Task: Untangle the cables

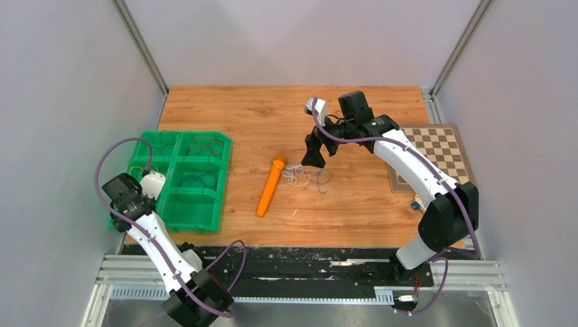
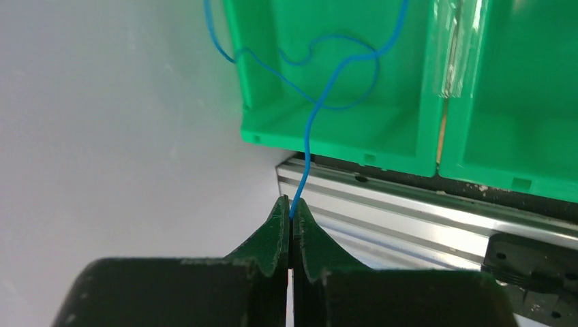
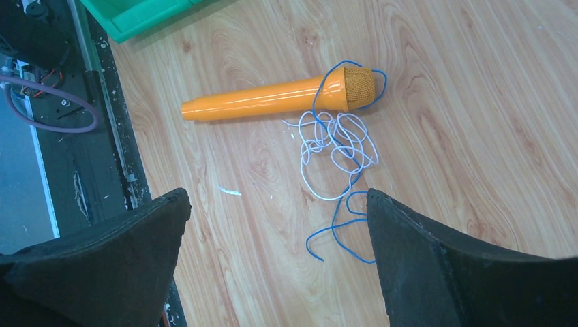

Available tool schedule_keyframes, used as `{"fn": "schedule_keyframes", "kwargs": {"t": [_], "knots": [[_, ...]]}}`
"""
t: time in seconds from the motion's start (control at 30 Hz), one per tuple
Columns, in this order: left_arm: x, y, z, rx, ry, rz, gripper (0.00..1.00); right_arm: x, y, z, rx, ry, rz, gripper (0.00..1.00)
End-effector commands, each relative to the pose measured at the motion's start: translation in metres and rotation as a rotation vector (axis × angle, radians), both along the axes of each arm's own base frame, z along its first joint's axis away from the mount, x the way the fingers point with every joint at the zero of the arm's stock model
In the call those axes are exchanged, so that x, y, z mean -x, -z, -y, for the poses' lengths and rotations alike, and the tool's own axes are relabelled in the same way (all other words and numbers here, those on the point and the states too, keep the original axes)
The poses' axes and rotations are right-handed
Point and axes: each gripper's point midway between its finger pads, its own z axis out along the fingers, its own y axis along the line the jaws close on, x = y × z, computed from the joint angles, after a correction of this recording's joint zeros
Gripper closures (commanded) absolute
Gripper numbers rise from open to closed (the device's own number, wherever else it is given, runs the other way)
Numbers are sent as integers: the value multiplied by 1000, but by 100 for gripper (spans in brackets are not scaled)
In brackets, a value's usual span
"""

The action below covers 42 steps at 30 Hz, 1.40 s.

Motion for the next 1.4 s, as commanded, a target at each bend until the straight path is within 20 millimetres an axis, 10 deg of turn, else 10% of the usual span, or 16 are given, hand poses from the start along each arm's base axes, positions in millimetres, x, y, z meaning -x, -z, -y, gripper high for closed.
{"fn": "schedule_keyframes", "kwargs": {"t": [0.0,0.33,0.57,0.9,1.37], "knots": [[10,6,-15,-79,-9,-77,100,-1,-14,-4,-30,-21,42,0],[36,-14,-45,-21,-61,-116,100,0,-16,1,-18,-4,60,0],[53,-23,-5,102,94,-194,100,-4,-16,-5,-33,-9,37,0],[64,-3,-6,137,105,-279,100,-1,-12,-4,-30,-9,27,0],[4,7,-67,147,-137,-123,100,-9,-10,-5,-19,1,32,0]]}}
